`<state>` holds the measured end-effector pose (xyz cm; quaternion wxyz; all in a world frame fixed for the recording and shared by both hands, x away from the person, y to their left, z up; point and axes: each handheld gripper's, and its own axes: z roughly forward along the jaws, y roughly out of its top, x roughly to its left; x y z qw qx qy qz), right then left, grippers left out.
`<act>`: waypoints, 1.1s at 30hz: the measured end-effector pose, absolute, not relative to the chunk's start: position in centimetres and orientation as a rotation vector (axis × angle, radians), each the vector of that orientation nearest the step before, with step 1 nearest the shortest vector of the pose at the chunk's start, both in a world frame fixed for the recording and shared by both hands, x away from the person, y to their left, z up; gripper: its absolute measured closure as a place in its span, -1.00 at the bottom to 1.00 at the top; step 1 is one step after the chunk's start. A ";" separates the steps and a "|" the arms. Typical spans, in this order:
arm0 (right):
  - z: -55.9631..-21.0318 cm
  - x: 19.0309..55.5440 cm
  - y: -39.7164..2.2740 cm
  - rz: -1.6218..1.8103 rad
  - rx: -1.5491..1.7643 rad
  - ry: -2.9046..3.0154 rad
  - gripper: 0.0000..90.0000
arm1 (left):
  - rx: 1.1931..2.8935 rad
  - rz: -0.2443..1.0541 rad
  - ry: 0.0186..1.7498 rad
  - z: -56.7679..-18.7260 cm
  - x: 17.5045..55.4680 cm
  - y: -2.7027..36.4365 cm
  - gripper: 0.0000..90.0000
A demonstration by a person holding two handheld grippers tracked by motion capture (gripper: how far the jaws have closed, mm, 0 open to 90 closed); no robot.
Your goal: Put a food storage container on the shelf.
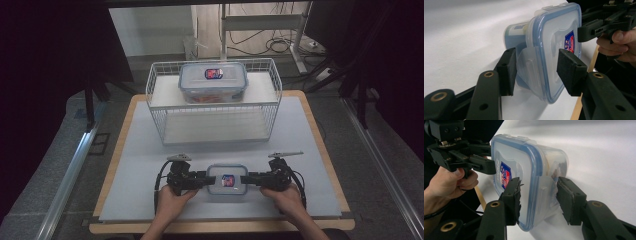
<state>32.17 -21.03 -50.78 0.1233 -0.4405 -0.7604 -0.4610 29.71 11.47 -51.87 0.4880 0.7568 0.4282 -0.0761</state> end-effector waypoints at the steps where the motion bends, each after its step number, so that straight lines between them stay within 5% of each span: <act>1: -50.7 32.2 -21.0 -1.346 -1.281 -2.226 0.21 | 1.841 -0.182 1.042 -51.8 29.7 11.5 0.14; 21: -49.8 32.1 -20.2 -1.389 -1.293 -2.285 0.20 | 1.841 -0.144 1.064 -50.9 30.1 11.5 0.11; 33: -45.6 32.8 -19.6 -1.507 -1.241 -2.309 0.20 | 1.806 -0.041 1.018 -46.2 30.5 12.3 0.11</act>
